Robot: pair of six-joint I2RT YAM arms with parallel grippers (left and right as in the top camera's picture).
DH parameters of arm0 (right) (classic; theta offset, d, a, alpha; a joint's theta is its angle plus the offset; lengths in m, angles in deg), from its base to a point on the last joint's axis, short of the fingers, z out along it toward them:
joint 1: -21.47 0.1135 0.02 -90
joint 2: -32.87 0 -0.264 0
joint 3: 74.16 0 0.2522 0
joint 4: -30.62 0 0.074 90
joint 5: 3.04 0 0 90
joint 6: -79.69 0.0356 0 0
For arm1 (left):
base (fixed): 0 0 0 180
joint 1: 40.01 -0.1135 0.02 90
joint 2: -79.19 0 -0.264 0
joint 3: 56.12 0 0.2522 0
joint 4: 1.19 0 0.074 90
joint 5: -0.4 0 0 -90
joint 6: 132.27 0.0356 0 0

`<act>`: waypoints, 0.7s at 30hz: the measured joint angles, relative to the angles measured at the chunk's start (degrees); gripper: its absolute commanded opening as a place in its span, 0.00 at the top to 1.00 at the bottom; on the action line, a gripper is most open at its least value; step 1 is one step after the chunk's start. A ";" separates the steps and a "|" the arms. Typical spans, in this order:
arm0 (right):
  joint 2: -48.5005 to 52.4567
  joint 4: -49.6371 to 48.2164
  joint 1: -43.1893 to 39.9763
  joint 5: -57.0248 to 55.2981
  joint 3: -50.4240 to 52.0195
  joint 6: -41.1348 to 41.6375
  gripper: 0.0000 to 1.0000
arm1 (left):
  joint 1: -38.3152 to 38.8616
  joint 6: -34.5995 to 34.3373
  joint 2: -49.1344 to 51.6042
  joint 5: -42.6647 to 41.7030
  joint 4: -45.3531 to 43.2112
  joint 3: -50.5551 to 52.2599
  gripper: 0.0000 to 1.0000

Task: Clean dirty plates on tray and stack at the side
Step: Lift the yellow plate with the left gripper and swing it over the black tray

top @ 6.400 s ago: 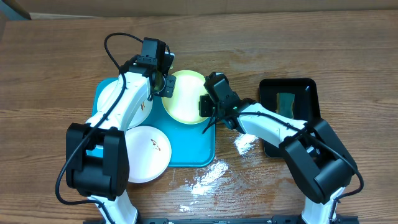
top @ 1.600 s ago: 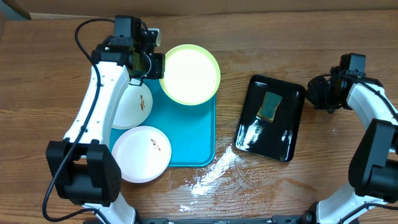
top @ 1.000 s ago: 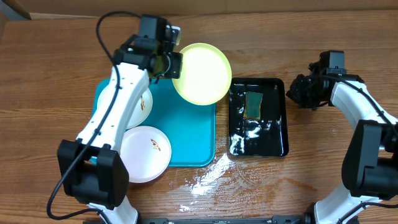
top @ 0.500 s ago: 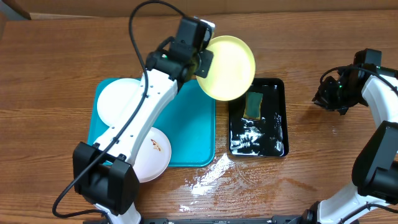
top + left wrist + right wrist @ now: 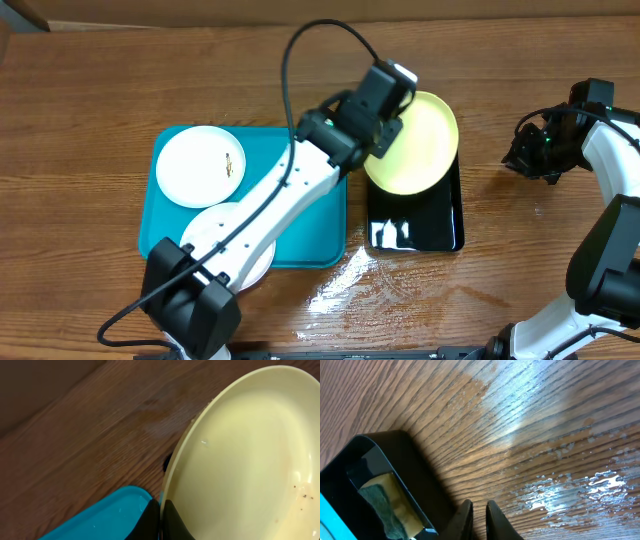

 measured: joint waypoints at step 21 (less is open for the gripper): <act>0.00 0.02 0.00 -2.29 0.00 -0.20 0.87 | 20.13 3.34 0.00 42.64 -1.49 0.00 0.96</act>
